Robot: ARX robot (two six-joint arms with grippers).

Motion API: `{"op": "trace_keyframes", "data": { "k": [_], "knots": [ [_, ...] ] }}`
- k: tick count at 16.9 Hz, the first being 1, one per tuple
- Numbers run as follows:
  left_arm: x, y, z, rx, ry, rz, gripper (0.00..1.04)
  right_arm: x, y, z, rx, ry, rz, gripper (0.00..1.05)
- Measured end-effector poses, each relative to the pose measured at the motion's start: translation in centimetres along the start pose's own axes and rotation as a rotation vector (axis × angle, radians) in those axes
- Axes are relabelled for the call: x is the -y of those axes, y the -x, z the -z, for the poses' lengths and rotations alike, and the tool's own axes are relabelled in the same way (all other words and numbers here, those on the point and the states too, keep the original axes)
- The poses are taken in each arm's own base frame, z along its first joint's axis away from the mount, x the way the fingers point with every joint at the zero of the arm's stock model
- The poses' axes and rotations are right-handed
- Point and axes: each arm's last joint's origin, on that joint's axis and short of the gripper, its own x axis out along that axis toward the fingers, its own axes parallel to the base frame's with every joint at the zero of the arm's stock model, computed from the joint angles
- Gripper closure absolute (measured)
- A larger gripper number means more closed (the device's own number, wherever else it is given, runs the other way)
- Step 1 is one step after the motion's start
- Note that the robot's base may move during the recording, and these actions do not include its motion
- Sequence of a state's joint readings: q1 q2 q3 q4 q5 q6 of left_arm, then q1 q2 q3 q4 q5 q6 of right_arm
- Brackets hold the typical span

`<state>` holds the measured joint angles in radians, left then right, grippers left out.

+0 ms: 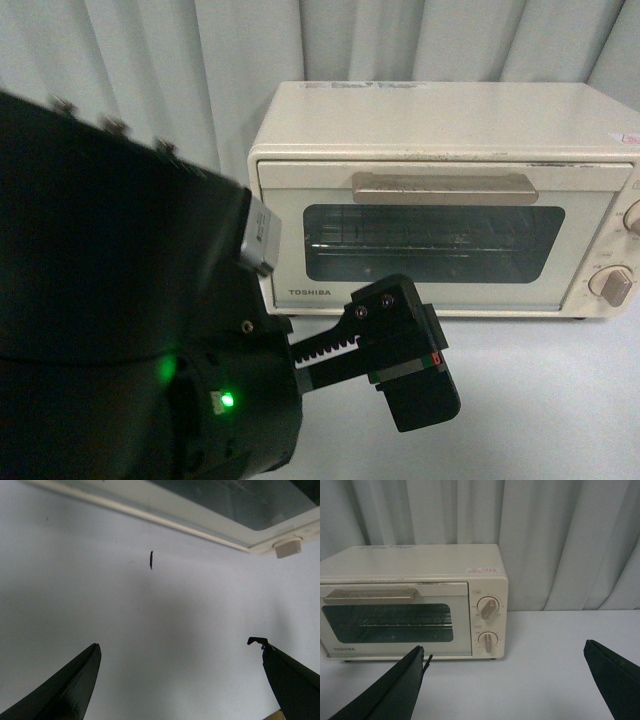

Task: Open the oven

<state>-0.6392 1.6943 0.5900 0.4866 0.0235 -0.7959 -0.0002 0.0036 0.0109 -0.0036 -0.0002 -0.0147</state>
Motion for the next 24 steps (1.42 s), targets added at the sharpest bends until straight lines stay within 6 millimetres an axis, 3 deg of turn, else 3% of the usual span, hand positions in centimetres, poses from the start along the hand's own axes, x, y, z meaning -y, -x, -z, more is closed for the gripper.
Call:
{"op": "trace_keyframes", "data": {
  "k": [1,2,4,14,24],
  "knots": [
    [-1.2,-2.7,1.3,-0.056,0.171,-0.012,0.07,0.0,0.0,0.0,0.0,0.0,0.0,0.06],
    [-2.2,-4.1,2.1,-0.072,0.296,-0.04,0.07,0.0,0.0,0.0,0.0,0.0,0.0,0.06],
    [-3.8,-5.3,2.2,-0.073,0.444,-0.08,0.07,0.0,0.0,0.0,0.0,0.0,0.0,0.06],
    [-6.4,-4.1,1.1,-0.017,0.485,-0.104,0.07,0.0,0.0,0.0,0.0,0.0,0.0,0.06],
    [-6.2,-3.8,1.4,-0.041,0.426,-0.097,0.07,0.0,0.0,0.0,0.0,0.0,0.0,0.06]
  ]
}}
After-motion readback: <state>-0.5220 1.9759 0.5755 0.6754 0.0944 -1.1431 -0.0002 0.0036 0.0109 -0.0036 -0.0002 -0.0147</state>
